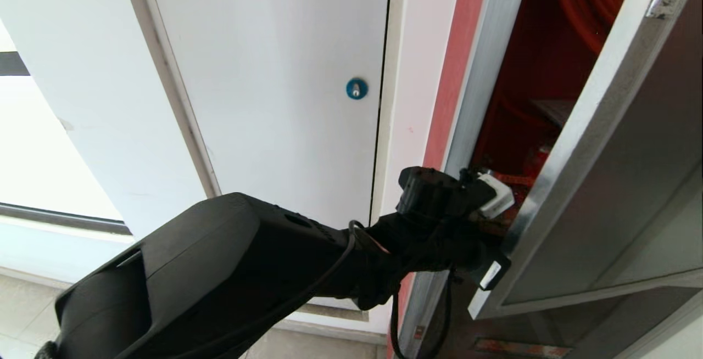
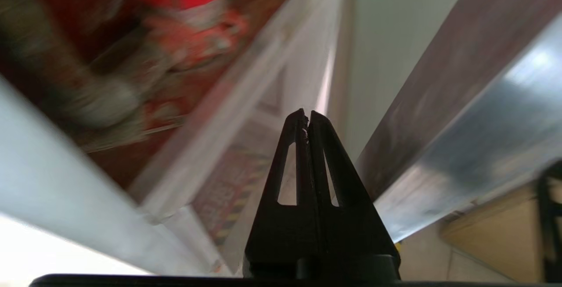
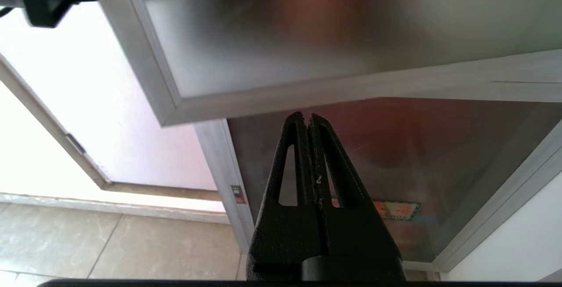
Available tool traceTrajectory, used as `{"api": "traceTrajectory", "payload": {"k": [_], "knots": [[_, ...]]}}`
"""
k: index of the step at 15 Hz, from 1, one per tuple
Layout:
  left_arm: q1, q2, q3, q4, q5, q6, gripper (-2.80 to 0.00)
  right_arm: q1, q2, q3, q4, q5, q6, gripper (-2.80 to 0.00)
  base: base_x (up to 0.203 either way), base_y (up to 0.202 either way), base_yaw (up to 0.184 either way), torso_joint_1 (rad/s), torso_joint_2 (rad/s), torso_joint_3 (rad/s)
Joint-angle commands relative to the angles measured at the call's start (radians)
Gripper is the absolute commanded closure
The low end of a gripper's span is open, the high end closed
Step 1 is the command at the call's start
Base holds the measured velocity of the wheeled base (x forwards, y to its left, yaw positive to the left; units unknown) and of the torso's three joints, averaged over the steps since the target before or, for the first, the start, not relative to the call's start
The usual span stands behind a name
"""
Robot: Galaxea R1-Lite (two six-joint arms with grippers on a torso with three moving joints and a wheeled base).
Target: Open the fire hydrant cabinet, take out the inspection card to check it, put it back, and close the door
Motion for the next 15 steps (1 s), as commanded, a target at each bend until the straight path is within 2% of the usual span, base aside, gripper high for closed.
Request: {"api": "traceTrajectory", "payload": {"k": [1,5,15], "knots": [[-0.027,-0.061,0.055,-0.005,-0.002,0.001,0.00,0.000,0.002,0.000,0.000,0.000,0.001,0.00,0.000,0.000,0.000,0.000,0.00,0.000],[-0.078,-0.125,0.157,-0.004,-0.020,-0.006,0.00,0.000,0.002,0.000,0.000,0.000,0.000,0.00,0.000,0.000,0.000,0.000,0.00,0.000],[-0.203,-0.137,0.209,-0.004,-0.023,-0.003,0.00,0.000,0.002,0.000,0.000,0.000,0.000,0.00,0.000,0.000,0.000,0.000,0.00,0.000]]}}
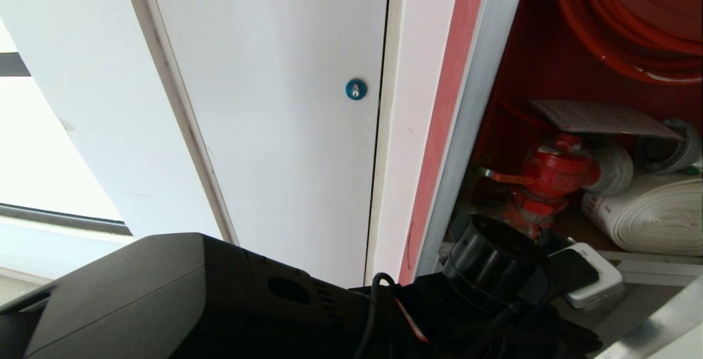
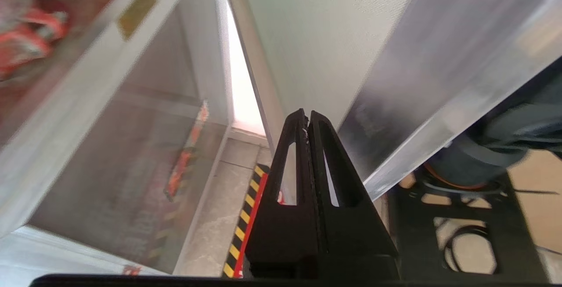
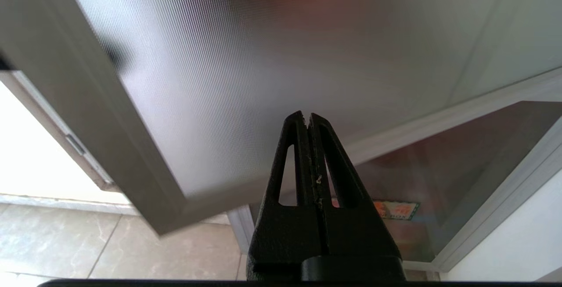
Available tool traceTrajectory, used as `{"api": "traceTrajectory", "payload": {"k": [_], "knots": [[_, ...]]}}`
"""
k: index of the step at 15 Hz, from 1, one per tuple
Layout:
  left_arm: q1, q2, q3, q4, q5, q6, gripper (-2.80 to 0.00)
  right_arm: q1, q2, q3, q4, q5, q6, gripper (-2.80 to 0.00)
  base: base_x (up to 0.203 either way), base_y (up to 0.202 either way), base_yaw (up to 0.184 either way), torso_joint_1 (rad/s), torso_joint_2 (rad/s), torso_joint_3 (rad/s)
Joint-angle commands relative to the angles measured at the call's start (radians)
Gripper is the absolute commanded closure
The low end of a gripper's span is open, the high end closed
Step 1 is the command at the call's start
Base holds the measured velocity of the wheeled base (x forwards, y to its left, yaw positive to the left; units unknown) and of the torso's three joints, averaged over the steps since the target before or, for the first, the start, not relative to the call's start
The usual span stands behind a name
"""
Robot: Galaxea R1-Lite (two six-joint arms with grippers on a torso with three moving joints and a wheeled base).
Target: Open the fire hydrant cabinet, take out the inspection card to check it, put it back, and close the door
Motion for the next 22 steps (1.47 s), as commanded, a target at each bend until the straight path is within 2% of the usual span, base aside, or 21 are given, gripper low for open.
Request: {"api": "traceTrajectory", "payload": {"k": [1,8,11,15,16,19,22], "knots": [[-0.017,-0.015,0.016,-0.004,-0.001,0.001,0.00,0.000,0.002,0.000,0.000,0.000,0.000,0.00,0.000,0.000,0.000,0.000,0.00,0.000],[-0.019,-0.028,0.032,-0.003,0.003,0.003,0.00,0.000,0.002,0.000,0.000,0.000,0.000,0.00,0.000,0.000,0.000,0.000,0.00,0.000],[0.058,-0.021,0.052,-0.003,0.005,0.007,0.00,0.000,0.002,0.000,0.000,0.000,0.000,0.00,0.000,0.000,0.000,0.000,0.00,0.000],[0.252,-0.038,0.074,-0.003,0.004,0.007,0.00,0.000,0.002,0.000,0.000,0.000,0.000,0.00,0.000,0.000,0.000,0.000,0.00,0.000],[0.326,-0.070,0.110,-0.003,0.005,0.007,0.00,0.000,0.002,0.000,0.000,0.000,0.000,0.00,0.000,0.000,0.000,0.000,0.00,0.000],[0.513,-0.227,0.348,-0.013,0.010,0.008,0.00,0.000,0.002,0.000,0.000,0.000,0.000,0.00,0.000,0.000,0.000,0.000,0.00,0.000],[0.719,-0.375,0.612,-0.117,0.011,0.015,0.00,0.000,0.002,0.000,0.000,0.000,0.001,0.00,0.000,0.000,0.000,0.000,0.00,0.000]]}}
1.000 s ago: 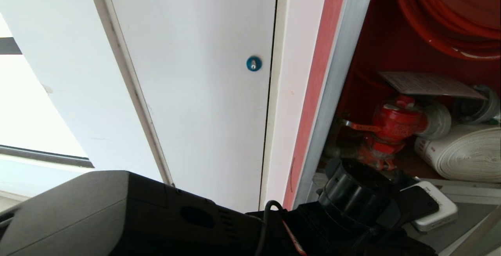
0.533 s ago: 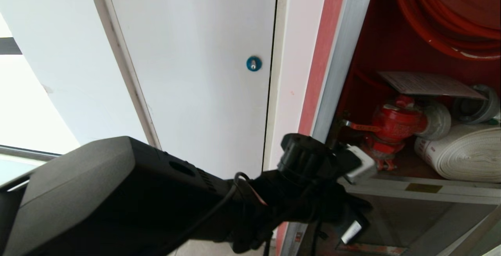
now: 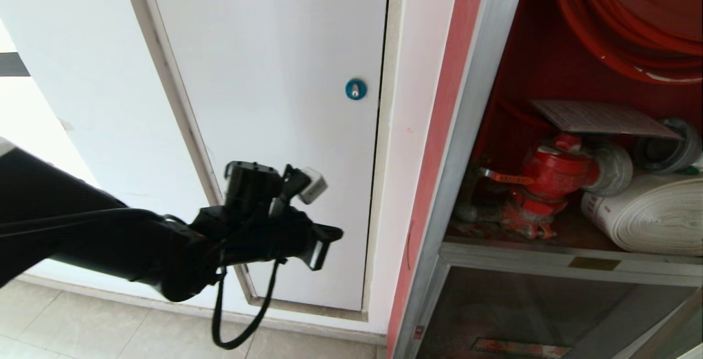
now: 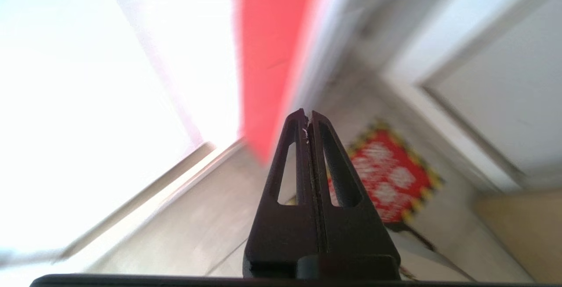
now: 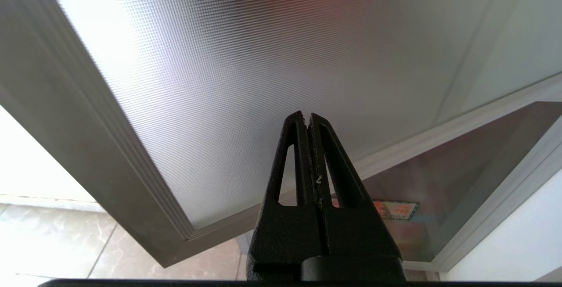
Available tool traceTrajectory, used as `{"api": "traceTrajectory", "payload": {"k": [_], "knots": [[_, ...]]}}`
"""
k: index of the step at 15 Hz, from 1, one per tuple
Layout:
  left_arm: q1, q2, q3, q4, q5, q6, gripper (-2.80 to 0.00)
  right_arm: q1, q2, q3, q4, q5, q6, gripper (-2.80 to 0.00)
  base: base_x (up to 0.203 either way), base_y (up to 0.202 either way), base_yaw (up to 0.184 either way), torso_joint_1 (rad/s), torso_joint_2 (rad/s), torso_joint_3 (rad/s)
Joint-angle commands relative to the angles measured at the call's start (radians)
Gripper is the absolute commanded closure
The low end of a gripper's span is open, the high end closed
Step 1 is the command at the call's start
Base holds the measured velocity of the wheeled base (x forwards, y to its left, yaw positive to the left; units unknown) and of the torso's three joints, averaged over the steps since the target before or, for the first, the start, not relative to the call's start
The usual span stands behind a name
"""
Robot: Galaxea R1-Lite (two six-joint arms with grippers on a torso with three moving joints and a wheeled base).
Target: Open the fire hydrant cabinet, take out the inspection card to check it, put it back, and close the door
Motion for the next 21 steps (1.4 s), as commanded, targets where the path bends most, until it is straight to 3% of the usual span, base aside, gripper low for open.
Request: {"api": "traceTrajectory", "payload": {"k": [1,6,10,12,14,16,19,21], "knots": [[0.123,-0.154,0.155,-0.067,-0.001,0.009,0.00,0.000,0.002,0.000,-0.001,0.000,0.000,0.00,0.000,0.000,0.000,0.000,0.00,0.000],[0.365,-0.535,0.385,-0.136,0.033,0.038,0.00,0.000,0.002,0.000,-0.001,0.000,0.000,0.00,0.000,0.000,0.000,0.000,0.00,0.000],[0.651,-0.858,0.512,-0.138,0.049,0.046,0.00,0.000,0.002,0.000,-0.001,0.000,0.000,0.00,0.000,0.000,0.000,0.000,0.00,0.000],[0.719,-1.016,0.563,-0.132,0.046,0.027,0.00,0.000,0.002,0.000,-0.001,0.000,0.001,0.00,0.000,0.000,0.000,0.000,0.00,0.000],[0.741,-1.181,0.587,-0.042,0.038,0.015,0.00,0.000,0.002,0.000,-0.001,0.000,0.000,0.00,0.000,0.000,0.000,0.000,0.00,0.000],[0.739,-1.321,0.577,0.165,0.005,-0.001,0.00,0.000,0.002,0.000,-0.001,0.000,0.000,0.00,0.000,0.000,0.000,0.000,0.00,0.000],[0.637,-1.532,0.556,0.365,0.003,-0.038,0.00,0.000,0.002,0.000,-0.001,0.000,0.000,0.00,0.000,0.000,0.000,0.000,0.00,0.000],[0.611,-1.631,0.546,0.503,0.007,-0.049,0.00,0.000,0.002,0.000,-0.001,0.000,0.001,0.00,0.000,0.000,0.000,0.000,0.00,0.000]]}}
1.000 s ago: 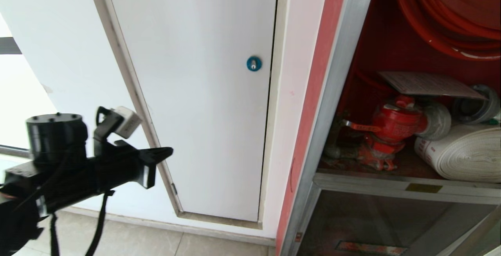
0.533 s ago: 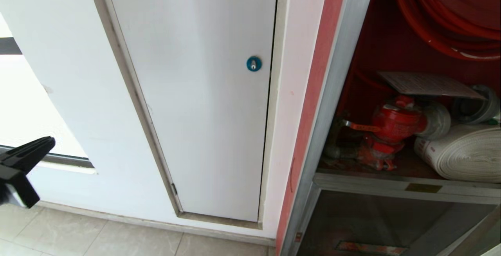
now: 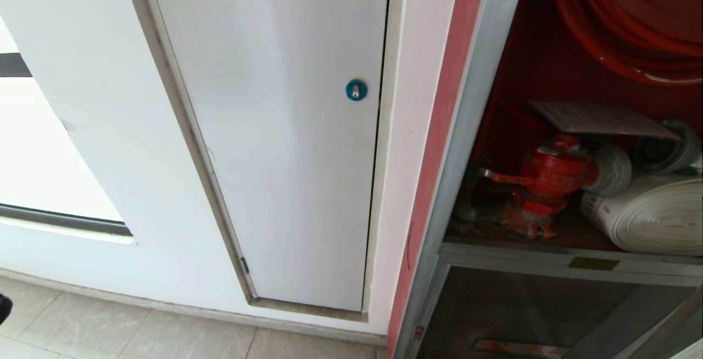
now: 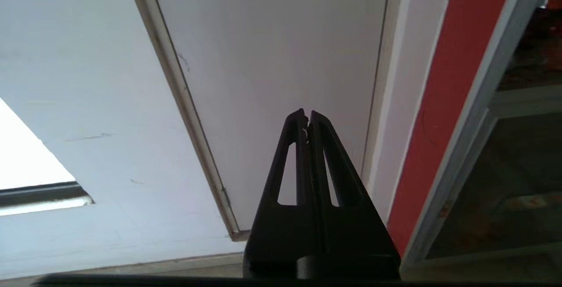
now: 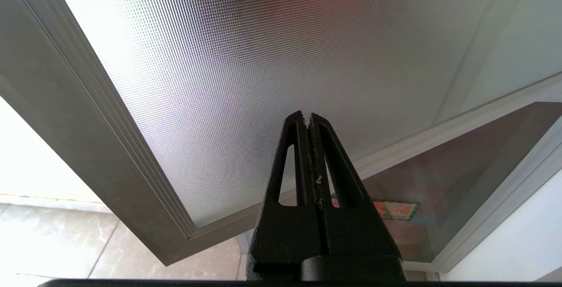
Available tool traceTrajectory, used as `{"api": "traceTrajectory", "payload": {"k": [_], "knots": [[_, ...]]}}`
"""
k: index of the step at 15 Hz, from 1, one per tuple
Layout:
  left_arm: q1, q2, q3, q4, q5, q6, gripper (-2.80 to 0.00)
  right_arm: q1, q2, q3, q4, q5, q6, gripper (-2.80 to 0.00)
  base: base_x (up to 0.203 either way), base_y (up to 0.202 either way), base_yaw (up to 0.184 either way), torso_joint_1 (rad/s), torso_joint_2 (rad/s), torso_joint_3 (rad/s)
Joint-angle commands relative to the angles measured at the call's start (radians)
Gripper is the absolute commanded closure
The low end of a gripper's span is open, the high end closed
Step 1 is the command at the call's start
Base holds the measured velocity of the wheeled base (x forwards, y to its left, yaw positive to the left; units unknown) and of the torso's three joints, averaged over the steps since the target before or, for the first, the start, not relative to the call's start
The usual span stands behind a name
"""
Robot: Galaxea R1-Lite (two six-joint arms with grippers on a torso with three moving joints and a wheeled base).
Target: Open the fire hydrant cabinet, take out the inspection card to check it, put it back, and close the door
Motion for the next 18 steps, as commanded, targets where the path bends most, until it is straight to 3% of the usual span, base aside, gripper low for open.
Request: {"api": "traceTrajectory", "payload": {"k": [1,5,9,10,12,16,18], "knots": [[-0.021,-0.120,0.015,0.079,0.033,-0.005,0.00,0.000,0.002,0.000,0.000,0.000,0.001,0.00,0.000,0.000,0.000,0.000,0.00,0.000],[-0.093,-0.201,0.101,0.097,0.079,-0.003,0.00,0.000,0.002,0.000,0.000,0.000,0.001,0.00,0.000,0.000,0.000,0.000,0.00,0.000],[-0.100,-0.370,0.234,0.119,0.088,-0.001,0.00,0.000,0.002,0.000,0.000,0.000,0.000,0.00,0.000,0.000,0.000,0.000,0.00,0.000],[-0.100,-0.383,0.269,0.131,0.129,0.005,0.00,0.000,0.002,0.000,0.000,0.000,0.001,0.00,0.000,0.000,0.000,0.000,0.00,0.000],[-0.100,-0.385,0.299,0.134,0.273,0.019,0.00,0.000,0.002,0.000,0.000,0.000,0.001,0.00,0.000,0.000,0.000,0.000,0.00,0.000],[-0.101,-0.385,0.343,0.152,0.324,0.074,0.00,0.000,0.002,0.000,0.000,0.000,0.000,0.00,0.000,0.000,0.000,0.000,0.00,0.000],[-0.102,-0.385,0.342,0.154,0.319,0.052,0.00,0.000,0.002,0.000,0.000,0.000,0.000,0.00,0.000,0.000,0.000,0.000,0.00,0.000]]}}
